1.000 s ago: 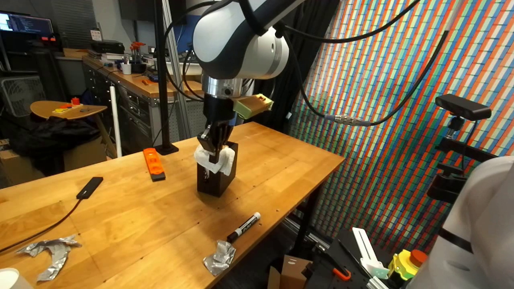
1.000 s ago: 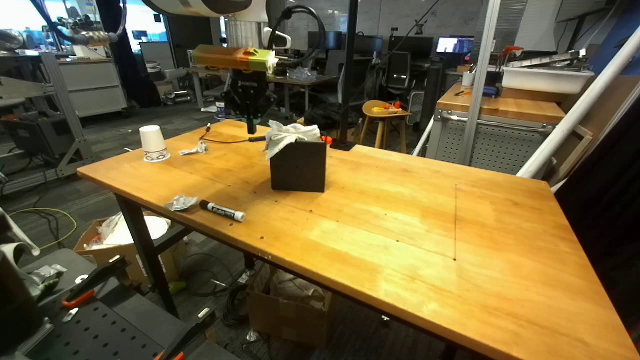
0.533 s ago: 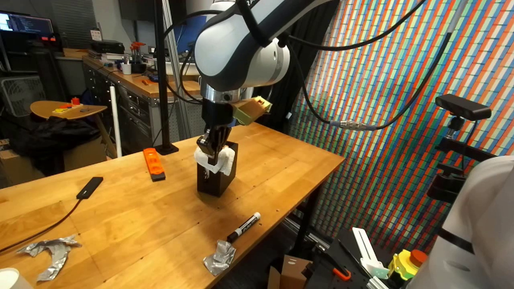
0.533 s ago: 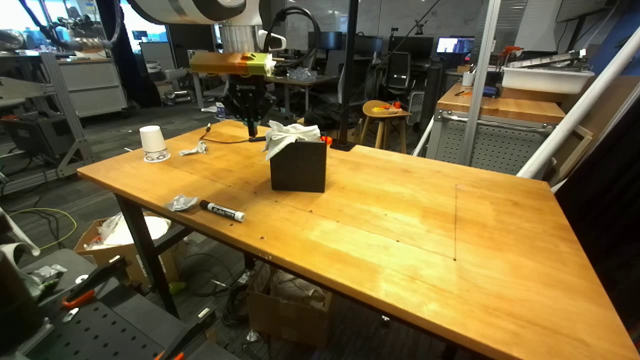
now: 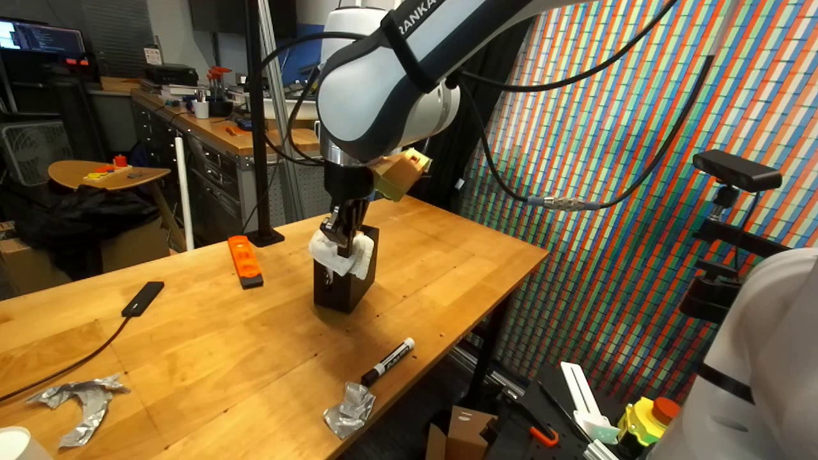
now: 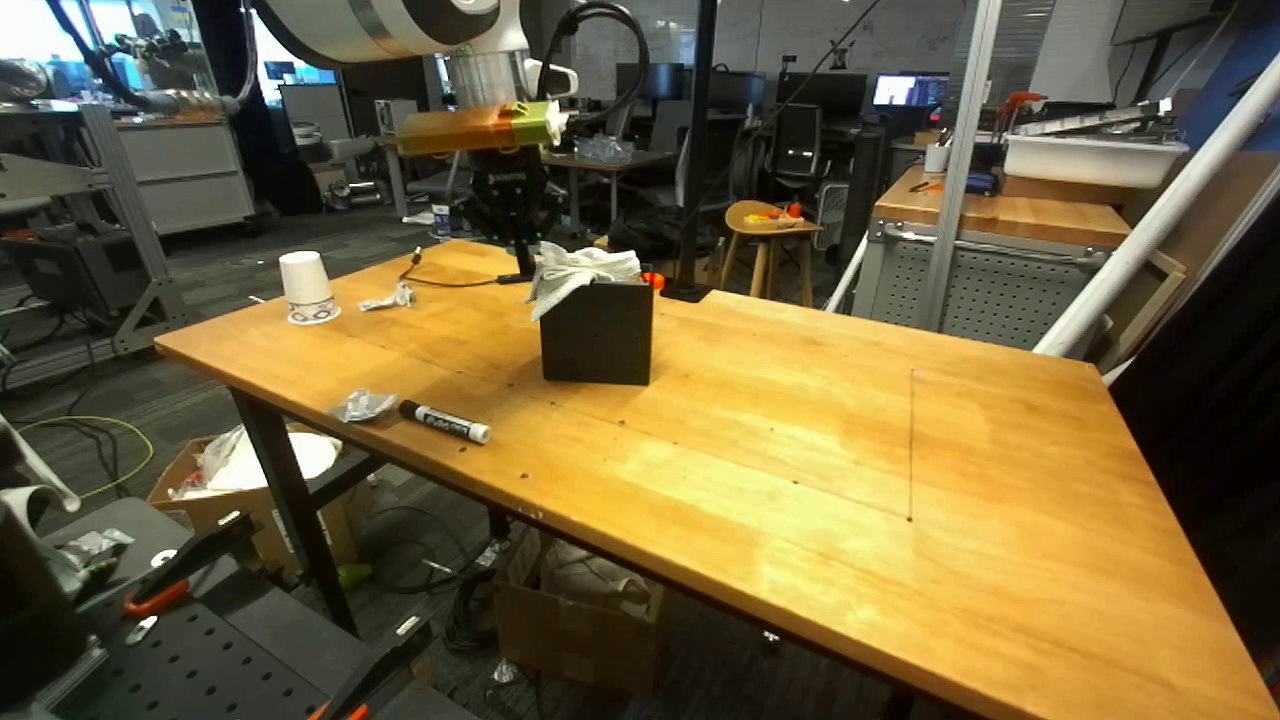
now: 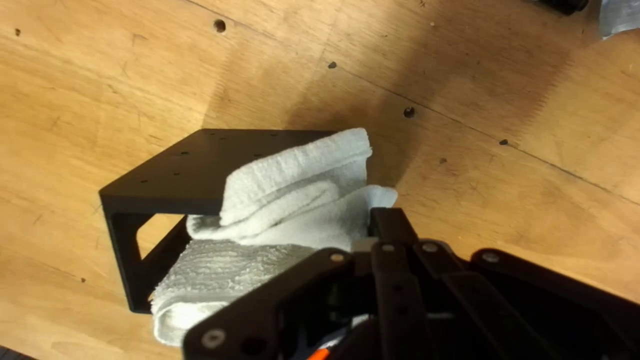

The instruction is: Put the white towel in the black box

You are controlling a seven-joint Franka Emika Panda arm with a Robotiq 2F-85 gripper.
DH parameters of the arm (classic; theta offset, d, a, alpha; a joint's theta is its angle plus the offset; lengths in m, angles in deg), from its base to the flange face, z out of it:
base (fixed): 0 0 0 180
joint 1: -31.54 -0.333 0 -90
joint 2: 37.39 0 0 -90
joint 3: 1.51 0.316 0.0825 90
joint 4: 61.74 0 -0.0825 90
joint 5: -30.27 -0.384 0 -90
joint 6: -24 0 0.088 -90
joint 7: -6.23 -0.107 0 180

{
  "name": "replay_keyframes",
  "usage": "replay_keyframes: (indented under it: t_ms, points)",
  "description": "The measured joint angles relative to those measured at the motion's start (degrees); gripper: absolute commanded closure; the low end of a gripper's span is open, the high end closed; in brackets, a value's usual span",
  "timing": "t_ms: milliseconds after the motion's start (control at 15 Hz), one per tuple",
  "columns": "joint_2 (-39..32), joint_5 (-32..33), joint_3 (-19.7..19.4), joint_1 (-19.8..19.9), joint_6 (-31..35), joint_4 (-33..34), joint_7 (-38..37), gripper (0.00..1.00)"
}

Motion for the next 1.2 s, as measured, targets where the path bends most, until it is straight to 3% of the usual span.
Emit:
replay_keyframes:
  t_ms: [1200]
  points:
    - [-4.2, 3.2, -1.7, 0.7, 0.9, 4.8, -0.5, 1.00]
